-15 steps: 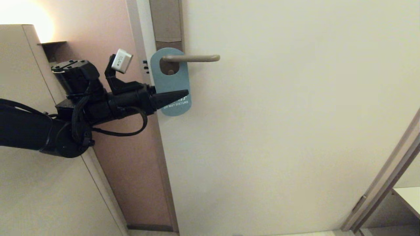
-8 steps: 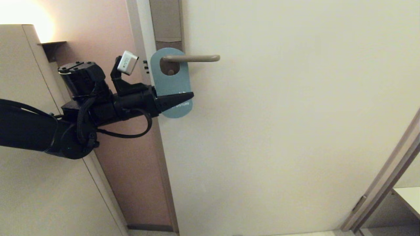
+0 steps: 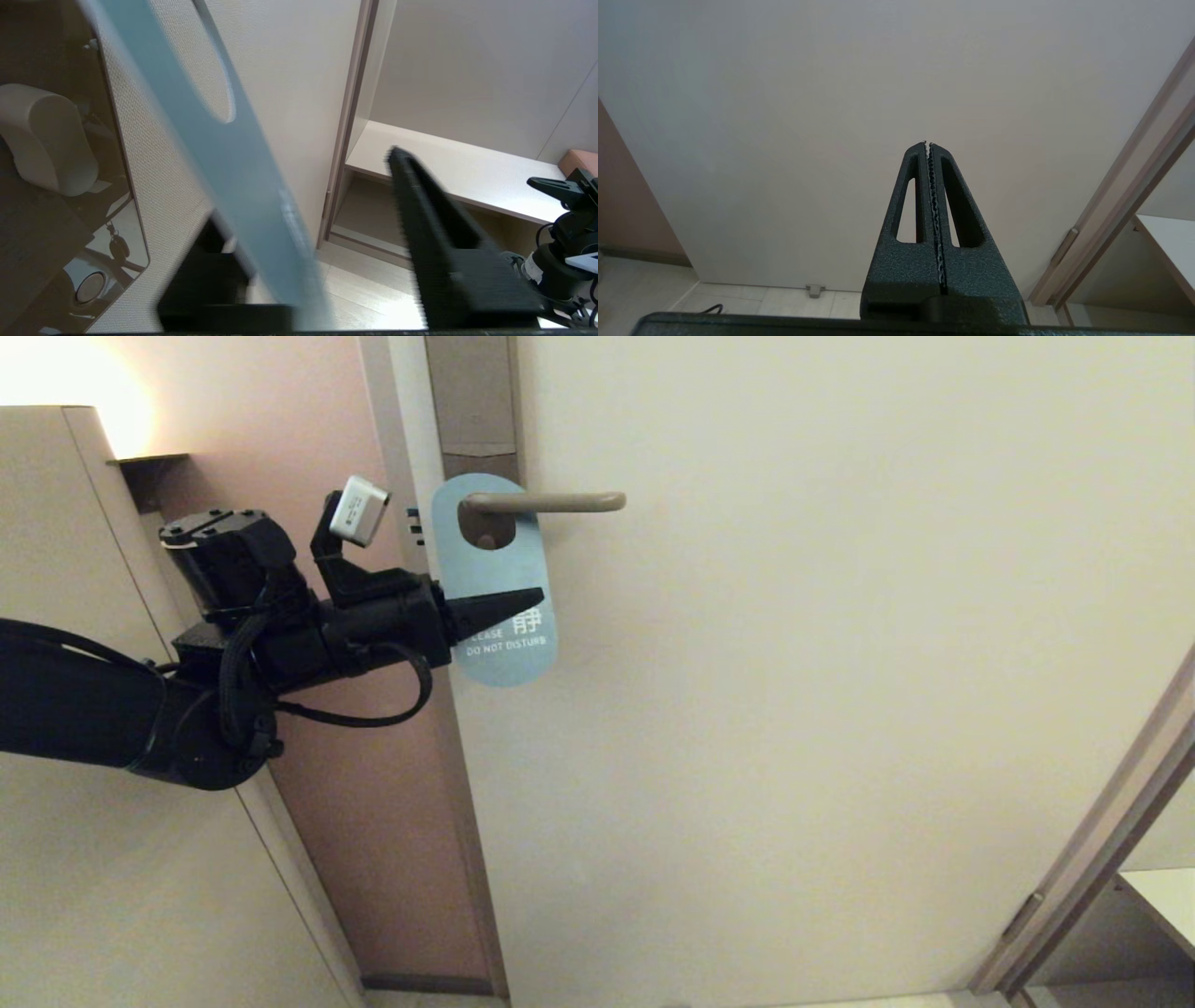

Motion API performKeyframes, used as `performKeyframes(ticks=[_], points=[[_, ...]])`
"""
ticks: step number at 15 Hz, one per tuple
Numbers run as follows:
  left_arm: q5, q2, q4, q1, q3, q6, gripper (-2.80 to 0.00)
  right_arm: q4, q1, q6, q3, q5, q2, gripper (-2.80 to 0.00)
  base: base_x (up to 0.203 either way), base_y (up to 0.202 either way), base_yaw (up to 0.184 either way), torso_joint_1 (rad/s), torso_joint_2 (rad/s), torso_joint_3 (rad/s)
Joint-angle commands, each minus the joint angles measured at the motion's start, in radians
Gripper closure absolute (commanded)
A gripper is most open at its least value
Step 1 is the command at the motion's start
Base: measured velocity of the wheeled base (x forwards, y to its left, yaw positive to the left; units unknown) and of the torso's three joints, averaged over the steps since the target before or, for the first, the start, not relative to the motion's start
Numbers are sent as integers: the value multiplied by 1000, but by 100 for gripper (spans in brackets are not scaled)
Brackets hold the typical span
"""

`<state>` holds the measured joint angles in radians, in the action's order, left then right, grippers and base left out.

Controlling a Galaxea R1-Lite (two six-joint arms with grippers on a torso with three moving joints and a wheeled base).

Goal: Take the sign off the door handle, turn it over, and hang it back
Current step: Take down the sign

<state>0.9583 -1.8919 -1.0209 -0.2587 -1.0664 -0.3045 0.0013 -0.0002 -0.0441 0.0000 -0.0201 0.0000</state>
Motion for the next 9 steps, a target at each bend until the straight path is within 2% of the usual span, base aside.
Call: performKeyframes(ticks=[1,9], points=[[5,5,-5,-1,0,-1,0,0,0,0,0,0,0,0,0,0,0,0,0,0],[-32,15,-7,0,2,4,0,0,-1,-1,0,-1,1,0,0,0,0,0,0,0]])
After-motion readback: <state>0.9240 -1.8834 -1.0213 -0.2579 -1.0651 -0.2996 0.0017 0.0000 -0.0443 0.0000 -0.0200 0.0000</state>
